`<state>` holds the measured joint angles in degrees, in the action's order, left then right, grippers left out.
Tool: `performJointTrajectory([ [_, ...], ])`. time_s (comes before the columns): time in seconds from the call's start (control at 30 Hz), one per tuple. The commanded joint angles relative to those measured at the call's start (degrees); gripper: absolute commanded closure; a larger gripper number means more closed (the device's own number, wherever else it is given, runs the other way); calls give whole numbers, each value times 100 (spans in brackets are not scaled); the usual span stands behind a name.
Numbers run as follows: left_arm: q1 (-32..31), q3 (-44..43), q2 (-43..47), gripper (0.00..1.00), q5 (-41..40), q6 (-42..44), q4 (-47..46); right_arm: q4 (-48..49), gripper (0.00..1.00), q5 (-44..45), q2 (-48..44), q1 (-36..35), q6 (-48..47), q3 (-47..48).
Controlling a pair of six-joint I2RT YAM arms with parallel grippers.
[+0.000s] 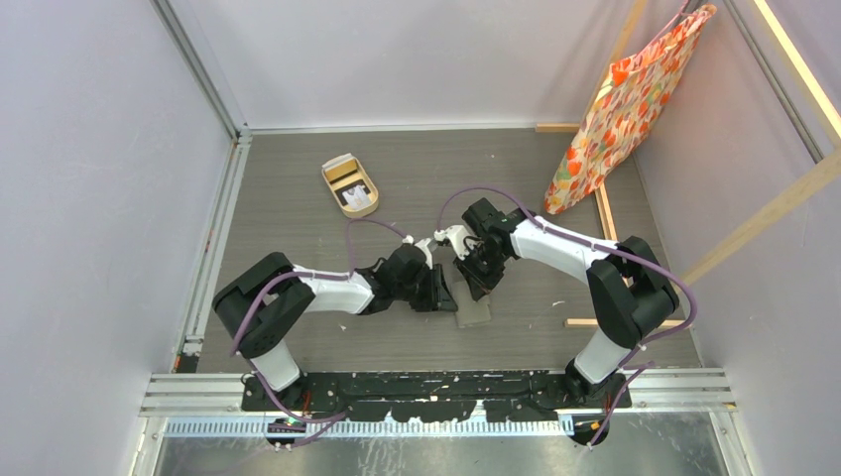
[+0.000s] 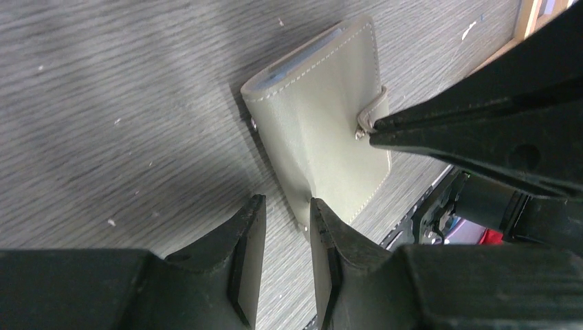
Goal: Put the credit cards into the card holder
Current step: Close the card holder at the center of the board.
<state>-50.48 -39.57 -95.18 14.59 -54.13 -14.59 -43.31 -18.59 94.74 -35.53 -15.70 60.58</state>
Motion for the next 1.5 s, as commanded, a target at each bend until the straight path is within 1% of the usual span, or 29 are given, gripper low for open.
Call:
performJointTrajectory([
  [0.0,-57,-317,-189,69,-18,-102,-185,106,99,-257,-55,-47,76,33],
  [0.17,-67,-410,-378,69,10,-97,-177,120,99,-286,-30,-86,79,17],
  [0.47,-76,-368,-509,71,62,-141,-457,146,99,-209,118,-262,68,-28],
  [0.7,-76,-255,-472,71,45,-168,-601,99,99,44,269,-293,9,-71],
  [1.2,-67,-106,-379,72,42,-150,-908,-2,99,191,541,-480,-84,-90],
  [1.47,-67,29,-327,72,52,-220,-1206,11,99,419,719,-768,-76,-43],
])
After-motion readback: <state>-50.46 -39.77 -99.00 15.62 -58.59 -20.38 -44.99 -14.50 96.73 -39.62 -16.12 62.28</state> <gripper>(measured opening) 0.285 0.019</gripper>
